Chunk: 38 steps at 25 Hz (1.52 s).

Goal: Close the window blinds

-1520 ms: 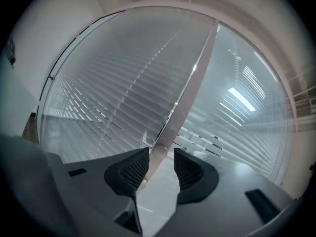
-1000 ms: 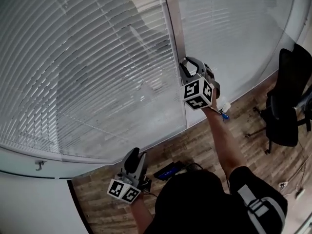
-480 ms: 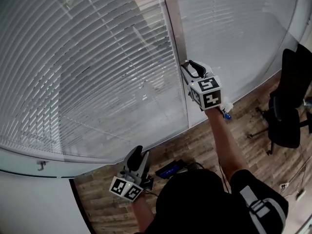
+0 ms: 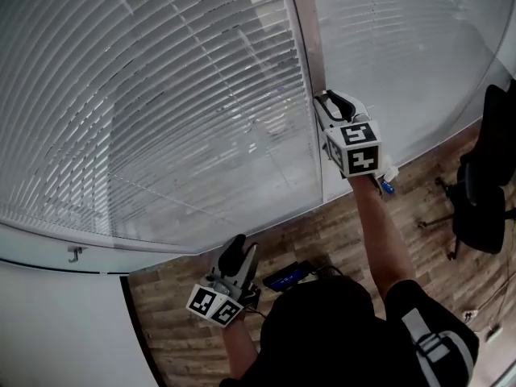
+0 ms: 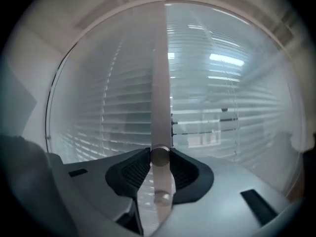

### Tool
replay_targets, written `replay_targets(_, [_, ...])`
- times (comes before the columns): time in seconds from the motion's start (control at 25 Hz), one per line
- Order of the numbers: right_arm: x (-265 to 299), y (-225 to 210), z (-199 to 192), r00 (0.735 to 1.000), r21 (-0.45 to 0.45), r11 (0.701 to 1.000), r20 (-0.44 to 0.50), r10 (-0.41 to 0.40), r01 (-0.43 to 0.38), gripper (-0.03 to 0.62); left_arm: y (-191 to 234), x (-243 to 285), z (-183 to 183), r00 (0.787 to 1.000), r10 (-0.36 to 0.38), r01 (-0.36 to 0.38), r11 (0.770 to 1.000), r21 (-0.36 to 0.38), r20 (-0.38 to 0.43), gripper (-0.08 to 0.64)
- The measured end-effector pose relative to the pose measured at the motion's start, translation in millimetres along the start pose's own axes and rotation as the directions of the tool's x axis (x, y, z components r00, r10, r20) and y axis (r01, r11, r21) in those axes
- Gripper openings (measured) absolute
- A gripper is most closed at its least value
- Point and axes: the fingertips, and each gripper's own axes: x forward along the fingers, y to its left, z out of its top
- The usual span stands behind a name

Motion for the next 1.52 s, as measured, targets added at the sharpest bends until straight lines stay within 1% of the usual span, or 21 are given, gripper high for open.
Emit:
replay_targets(0.04, [0.5,-0.9,-1.2,0.999,0.086,0.996,0.018,0.037,-0.039,0.129,-0.7,-2.3,-1.2,1.000,0.007,-0.007,1.000,-0.002,-0.003,0.173])
replay_targets(0.08, [0.0,-1.3,-2.6,0.997,0.138,0.988,0.036,0.065,-0.069,0.130,-1.8,-4.5,-2.7,1.000,0.013,-0.013,1.000,-0.004,-0.006,0.173])
replay_targets(0.16, [-6.5,-2.2,-7.5,0.994,0.185,0.977,0.063,0.092,-0.102,0.130,-4.9,-9.7,-5.7,1.000,0.025,-0.025,1.000,-0.008,-0.013,0.173])
replay_targets(0.28, [-27.8,-5.4,-26.8,0.991,0.226,0.966,0.081,0.107,-0.123,0.130,-8.6,-20.9,-8.8,0.999,0.044,-0.045,0.999,-0.014,-0.024,0.173])
replay_targets(0.36, [-46.0,-7.8,-55.6,0.988,0.246,0.958,0.062,0.139,-0.150,0.130,-8.1,-26.9,-11.6,0.998,0.054,-0.055,0.998,-0.021,-0.031,0.173])
replay_targets(0.48, [-87.0,-14.6,-128.2,0.982,0.287,0.944,-0.046,0.183,-0.162,0.129,-8.8,-32.2,-16.6,0.998,0.049,-0.050,0.998,-0.035,-0.046,0.173])
replay_targets(0.56, [-131.9,-19.9,-178.9,0.975,0.373,0.919,-0.121,0.187,-0.130,0.129,-16.7,-36.6,-20.5,0.998,0.021,-0.024,0.999,-0.046,-0.058,0.173])
replay_targets(0.64, [-179.2,-21.2,-213.9,0.973,0.474,0.876,-0.144,0.178,-0.090,0.129,-26.0,-39.2,-23.8,0.998,-0.025,0.023,0.999,-0.046,-0.061,0.173])
replay_targets(0.72, [-219.2,-14.0,-231.9,0.977,0.550,0.832,-0.129,0.167,-0.070,0.126,-35.3,-42.7,-28.0,0.995,-0.078,0.075,0.996,-0.045,-0.056,0.173])
replay_targets(0.76, [-238.0,-8.5,-235.3,0.980,0.573,0.817,-0.120,0.158,-0.062,0.126,-41.1,-45.3,-31.7,0.993,-0.108,0.105,0.993,-0.052,-0.051,0.173])
replay_targets(0.8, [-257.1,-2.2,-235.2,0.983,0.584,0.810,-0.110,0.146,-0.054,0.126,-47.8,-48.9,-37.0,0.989,-0.141,0.138,0.988,-0.063,-0.046,0.173])
replay_targets(0.84, [-275.6,5.7,-232.5,0.986,0.587,0.808,-0.098,0.134,-0.051,0.126,-54.6,-53.7,-43.6,0.984,-0.173,0.169,0.983,-0.077,-0.041,0.173])
replay_targets(0.92, [-311.6,25.6,-222.7,0.990,0.572,0.818,-0.069,0.119,-0.058,0.126,-68.4,-67.6,-58.7,0.973,-0.228,0.224,0.969,-0.101,-0.030,0.173])
replay_targets(1.0, [-355.6,42.8,-211.1,0.993,0.526,0.848,-0.060,0.106,-0.058,0.126,-87.7,-83.6,-74.7,0.960,-0.281,0.277,0.952,-0.130,-0.007,0.173])
replay_targets(1.08, [-409.4,49.4,-206.0,0.992,0.459,0.888,-0.100,0.082,-0.027,0.126,-113.2,-96.7,-92.8,0.943,-0.332,0.330,0.926,-0.182,0.021,0.173])
replay_targets(1.12, [-434.1,49.6,-208.9,0.989,0.438,0.899,-0.131,0.066,-0.002,0.126,-124.9,-101.9,-100.8,0.936,-0.351,0.349,0.914,-0.206,0.028,0.173])
replay_targets(1.16, [-455.6,49.5,-214.3,0.986,0.437,0.899,-0.159,0.051,0.024,0.126,-135.3,-107.9,-106.8,0.930,-0.366,0.363,0.904,-0.224,0.032,0.173])
replay_targets(1.24, [-488.8,50.7,-223.2,0.983,0.473,0.879,-0.184,0.027,0.065,0.126,-152.5,-122.2,-111.8,0.920,-0.390,0.387,0.890,-0.242,0.036,0.173])
replay_targets(1.28, [-498.7,51.3,-222.6,0.984,0.492,0.868,-0.178,0.019,0.073,0.126,-157.9,-127.2,-111.4,0.916,-0.400,0.397,0.885,-0.243,0.040,0.173])
replay_targets(1.36, [-503.2,54.5,-211.6,0.989,0.505,0.861,-0.144,0.018,0.058,0.126,-161.0,-131.5,-106.4,0.915,-0.400,0.399,0.888,-0.227,0.047,0.173])
replay_targets(1.52, [-493.5,79.4,-186.5,0.991,0.457,0.888,-0.087,0.101,-0.050,0.126,-162.3,-145.2,-89.5,0.930,-0.357,0.366,0.914,-0.173,0.081,0.173])
